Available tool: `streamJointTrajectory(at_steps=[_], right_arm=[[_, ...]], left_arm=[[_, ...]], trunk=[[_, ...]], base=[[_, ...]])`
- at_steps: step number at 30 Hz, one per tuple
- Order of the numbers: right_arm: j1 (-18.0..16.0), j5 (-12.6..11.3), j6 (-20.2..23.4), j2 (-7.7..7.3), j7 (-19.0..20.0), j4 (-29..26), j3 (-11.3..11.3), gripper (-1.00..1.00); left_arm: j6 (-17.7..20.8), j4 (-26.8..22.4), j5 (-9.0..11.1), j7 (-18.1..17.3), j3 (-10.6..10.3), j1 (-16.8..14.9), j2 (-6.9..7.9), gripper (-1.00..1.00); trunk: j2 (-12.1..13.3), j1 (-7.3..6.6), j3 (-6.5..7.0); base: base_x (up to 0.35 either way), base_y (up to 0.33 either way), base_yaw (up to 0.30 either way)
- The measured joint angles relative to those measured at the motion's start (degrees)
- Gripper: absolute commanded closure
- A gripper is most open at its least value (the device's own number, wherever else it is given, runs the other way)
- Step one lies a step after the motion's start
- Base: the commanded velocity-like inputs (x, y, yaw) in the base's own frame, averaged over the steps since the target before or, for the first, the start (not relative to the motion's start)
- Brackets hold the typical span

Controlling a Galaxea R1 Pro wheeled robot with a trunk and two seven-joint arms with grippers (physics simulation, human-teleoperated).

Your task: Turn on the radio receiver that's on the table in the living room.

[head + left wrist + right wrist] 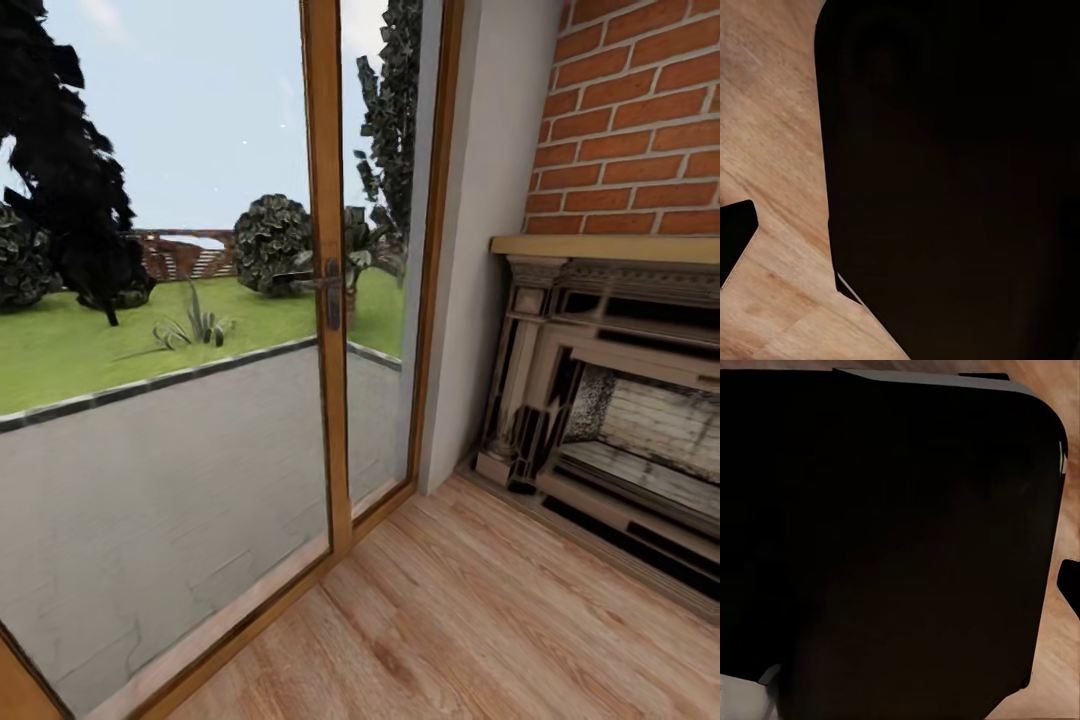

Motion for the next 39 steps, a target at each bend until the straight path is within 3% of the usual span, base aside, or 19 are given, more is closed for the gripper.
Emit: streamJointTrajectory(at_steps=[30,39], right_arm=[[0.00,0.00,-0.02,0.00,0.03,0.00,0.02,-1.00],[0.00,0.00,-0.02,-0.34,-0.05,0.00,-0.05,-1.00]], left_arm=[[0.00,0.00,-0.03,0.00,0.03,0.00,0.16,-1.00],[0.00,-0.25,-0.02,0.07,0.22,0.00,1.56,-1.00]], trunk=[[0.00,0.00,0.00],[0.00,0.00,0.00]], base=[[0.000,0.000,-0.259],[0.000,0.000,-0.260]])
